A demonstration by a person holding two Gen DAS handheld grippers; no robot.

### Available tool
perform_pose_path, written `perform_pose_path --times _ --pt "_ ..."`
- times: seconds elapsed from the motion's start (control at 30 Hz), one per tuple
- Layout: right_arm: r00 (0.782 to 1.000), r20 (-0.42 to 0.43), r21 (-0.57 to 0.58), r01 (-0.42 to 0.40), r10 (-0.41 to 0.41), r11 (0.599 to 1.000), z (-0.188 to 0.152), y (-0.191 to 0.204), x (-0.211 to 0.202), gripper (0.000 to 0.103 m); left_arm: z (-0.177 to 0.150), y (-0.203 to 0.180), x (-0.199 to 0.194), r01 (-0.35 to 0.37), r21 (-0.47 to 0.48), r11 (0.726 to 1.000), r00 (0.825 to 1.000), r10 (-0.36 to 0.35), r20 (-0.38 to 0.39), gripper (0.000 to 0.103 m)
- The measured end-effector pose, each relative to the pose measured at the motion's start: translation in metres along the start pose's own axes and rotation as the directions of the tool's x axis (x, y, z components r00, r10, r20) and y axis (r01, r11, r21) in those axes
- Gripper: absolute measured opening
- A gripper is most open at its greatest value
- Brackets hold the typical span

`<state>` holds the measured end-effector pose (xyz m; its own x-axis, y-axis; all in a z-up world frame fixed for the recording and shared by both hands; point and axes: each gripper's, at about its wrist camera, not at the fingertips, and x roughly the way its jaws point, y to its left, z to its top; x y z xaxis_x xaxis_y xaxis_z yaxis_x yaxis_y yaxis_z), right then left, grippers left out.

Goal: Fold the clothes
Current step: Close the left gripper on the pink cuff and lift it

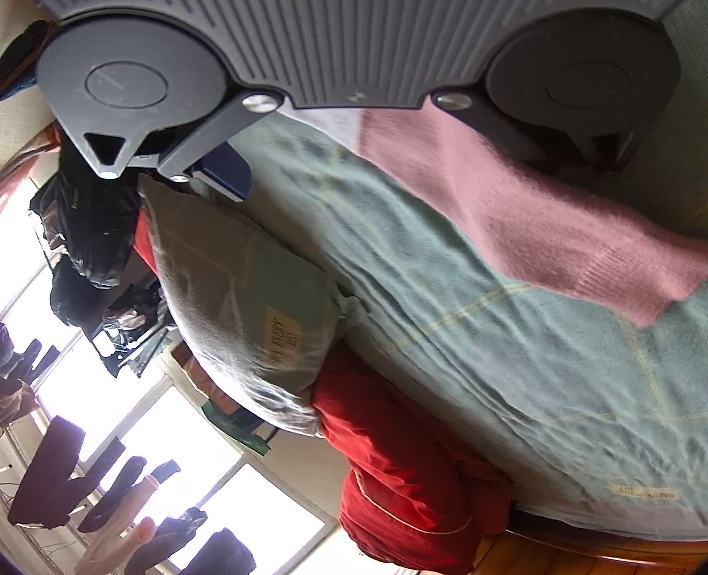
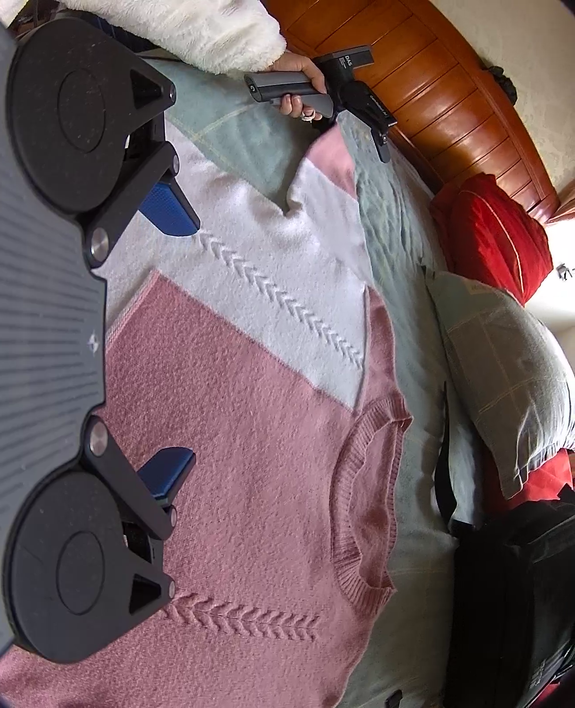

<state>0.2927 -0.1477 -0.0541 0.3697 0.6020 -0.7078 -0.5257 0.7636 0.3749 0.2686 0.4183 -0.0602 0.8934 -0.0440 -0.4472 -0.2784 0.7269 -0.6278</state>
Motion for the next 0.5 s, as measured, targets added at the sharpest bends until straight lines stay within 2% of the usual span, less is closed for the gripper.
perform_pose_path --times 0.2,0.5 --pt "1.0 0.015 -0.01 -0.022 0.022 1.0 -0.004 0.002 -0.013 0.103 0.003 -0.037 -0.015 0.056 0.037 0.998 0.998 -0.056 0.001 0.102" --pt "0.998 0.027 -0.03 -0.055 0.056 0.998 -0.015 0.006 -0.034 0.103 -0.003 -0.098 -0.025 0.11 0.088 0.99 0.993 -0.107 -0.041 0.102"
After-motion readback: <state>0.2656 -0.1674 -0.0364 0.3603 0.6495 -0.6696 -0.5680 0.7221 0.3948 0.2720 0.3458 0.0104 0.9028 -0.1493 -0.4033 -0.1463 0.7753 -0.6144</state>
